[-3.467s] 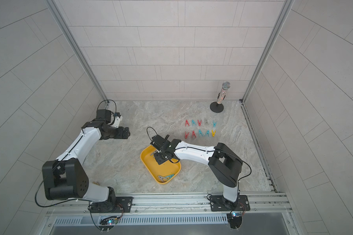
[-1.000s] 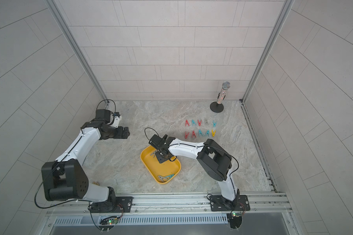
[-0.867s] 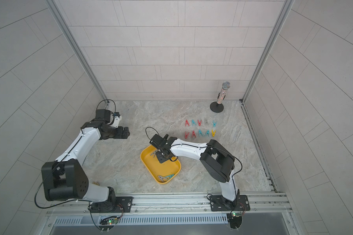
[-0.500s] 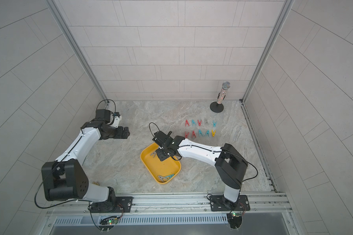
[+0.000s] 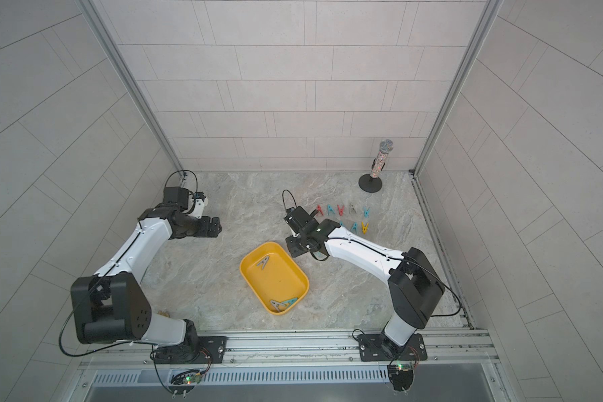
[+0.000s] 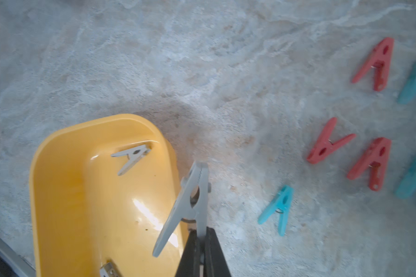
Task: Take the clothespins out of the storage box
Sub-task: Pick up the clothespin from the storage box, then place the clothespin at the center of the board.
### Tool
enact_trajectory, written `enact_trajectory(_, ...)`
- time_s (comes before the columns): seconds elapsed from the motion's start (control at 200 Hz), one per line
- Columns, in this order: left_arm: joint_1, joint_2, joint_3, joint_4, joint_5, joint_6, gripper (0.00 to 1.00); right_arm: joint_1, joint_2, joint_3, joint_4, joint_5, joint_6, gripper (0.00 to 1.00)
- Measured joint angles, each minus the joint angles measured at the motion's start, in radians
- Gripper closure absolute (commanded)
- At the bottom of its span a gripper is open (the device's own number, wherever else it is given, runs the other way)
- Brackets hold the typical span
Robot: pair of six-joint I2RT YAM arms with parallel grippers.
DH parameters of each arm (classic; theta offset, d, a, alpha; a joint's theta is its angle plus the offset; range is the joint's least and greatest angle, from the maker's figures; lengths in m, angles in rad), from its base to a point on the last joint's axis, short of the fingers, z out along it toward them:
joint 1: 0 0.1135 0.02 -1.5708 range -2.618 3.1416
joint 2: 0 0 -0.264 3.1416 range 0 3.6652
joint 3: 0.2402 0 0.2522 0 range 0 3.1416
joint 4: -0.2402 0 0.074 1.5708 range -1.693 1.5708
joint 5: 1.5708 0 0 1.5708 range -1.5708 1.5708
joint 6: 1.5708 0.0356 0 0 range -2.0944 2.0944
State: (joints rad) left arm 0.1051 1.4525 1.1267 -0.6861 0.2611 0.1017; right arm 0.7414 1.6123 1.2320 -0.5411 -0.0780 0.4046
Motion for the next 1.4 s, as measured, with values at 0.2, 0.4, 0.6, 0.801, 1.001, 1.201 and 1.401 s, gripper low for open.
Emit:
enact_trajectory(0.2,0.0,0.0,0.0,0.0,0.0,0.0,0.01,-0.117,-0.052,-0.074,-0.009,-0.005,-0.032,0.99)
enact_trajectory(0.4,0.0,0.0,0.0,0.0,0.0,0.0,0.01,-0.226,-0.055,-0.137,-0.011,-0.029,-0.061,0.99)
enact_trajectory(0.6,0.0,0.0,0.0,0.0,0.001,0.0,0.01,-0.265,-0.045,-0.163,-0.013,-0.045,-0.085,0.99)
enact_trajectory(0.801,0.0,0.0,0.0,0.0,0.001,0.0,0.01,-0.287,0.01,-0.191,-0.001,-0.036,-0.091,0.99)
enact_trajectory(1.001,0.0,0.0,0.0,0.0,0.001,0.0,0.01,-0.303,0.037,-0.226,0.004,-0.029,-0.091,0.99)
enact_trajectory(1.201,0.0,0.0,0.0,0.0,0.001,0.0,0.01,-0.306,0.061,-0.226,0.023,-0.027,-0.092,0.98)
enact_trajectory(1.401,0.0,0.0,0.0,0.0,0.001,0.0,0.01,-0.306,0.095,-0.226,0.042,-0.027,-0.092,0.96)
